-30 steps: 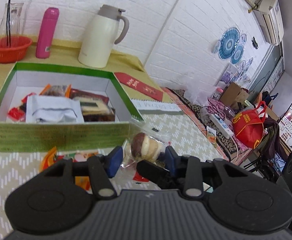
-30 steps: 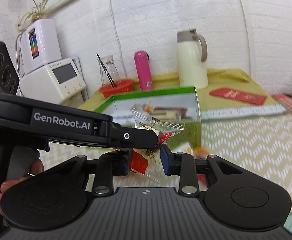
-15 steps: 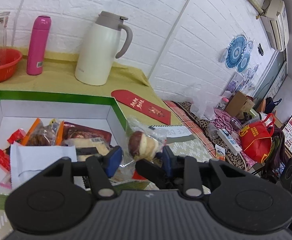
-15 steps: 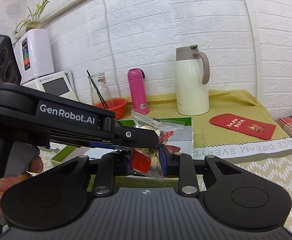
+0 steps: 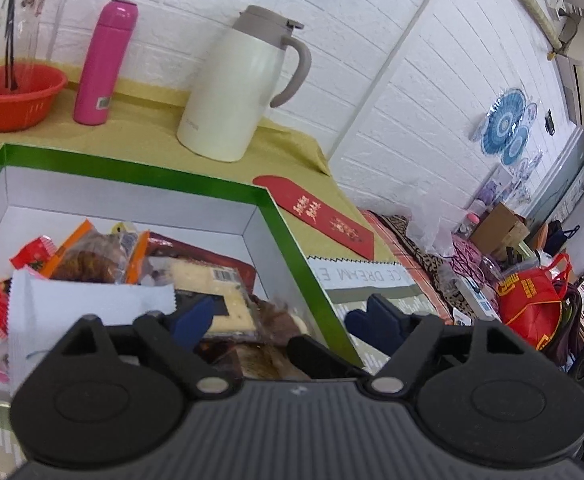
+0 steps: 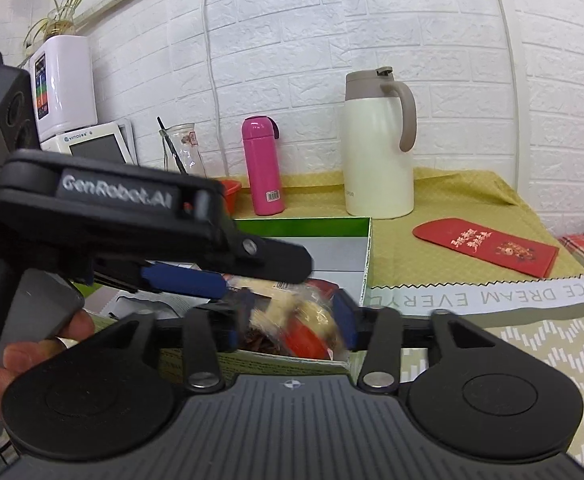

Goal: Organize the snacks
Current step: 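Carry the cream snack packet into the box and open the right tool, then move the right tool back toward the red sausage sticks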

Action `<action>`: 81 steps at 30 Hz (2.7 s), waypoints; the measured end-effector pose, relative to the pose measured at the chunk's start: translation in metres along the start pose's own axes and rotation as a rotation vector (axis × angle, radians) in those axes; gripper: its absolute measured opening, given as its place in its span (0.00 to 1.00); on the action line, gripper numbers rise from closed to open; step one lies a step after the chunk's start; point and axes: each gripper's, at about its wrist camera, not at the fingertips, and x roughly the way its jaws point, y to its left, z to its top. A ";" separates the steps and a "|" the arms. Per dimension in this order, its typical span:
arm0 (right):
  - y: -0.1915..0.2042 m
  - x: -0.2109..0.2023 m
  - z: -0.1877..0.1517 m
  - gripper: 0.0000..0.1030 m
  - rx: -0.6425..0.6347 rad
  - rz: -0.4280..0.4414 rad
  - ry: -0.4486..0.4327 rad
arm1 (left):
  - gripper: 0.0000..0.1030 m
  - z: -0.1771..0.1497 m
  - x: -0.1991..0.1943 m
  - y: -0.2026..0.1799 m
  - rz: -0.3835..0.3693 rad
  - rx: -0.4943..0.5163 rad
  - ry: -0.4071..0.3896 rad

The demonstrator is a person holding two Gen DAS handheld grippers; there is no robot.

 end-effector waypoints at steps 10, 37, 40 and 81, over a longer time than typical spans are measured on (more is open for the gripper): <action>0.011 -0.008 -0.003 1.00 -0.020 -0.034 0.037 | 0.86 -0.007 -0.021 -0.005 0.150 0.008 -0.042; -0.019 -0.047 -0.055 1.00 -0.065 -0.092 0.250 | 0.86 -0.131 -0.121 -0.012 0.247 0.012 0.017; -0.021 -0.038 -0.058 1.00 -0.054 -0.081 0.292 | 0.86 -0.133 -0.126 -0.011 0.233 0.016 0.018; 0.022 -0.156 -0.099 0.97 0.113 -0.065 0.277 | 0.51 -0.132 -0.077 -0.024 -0.022 0.090 0.207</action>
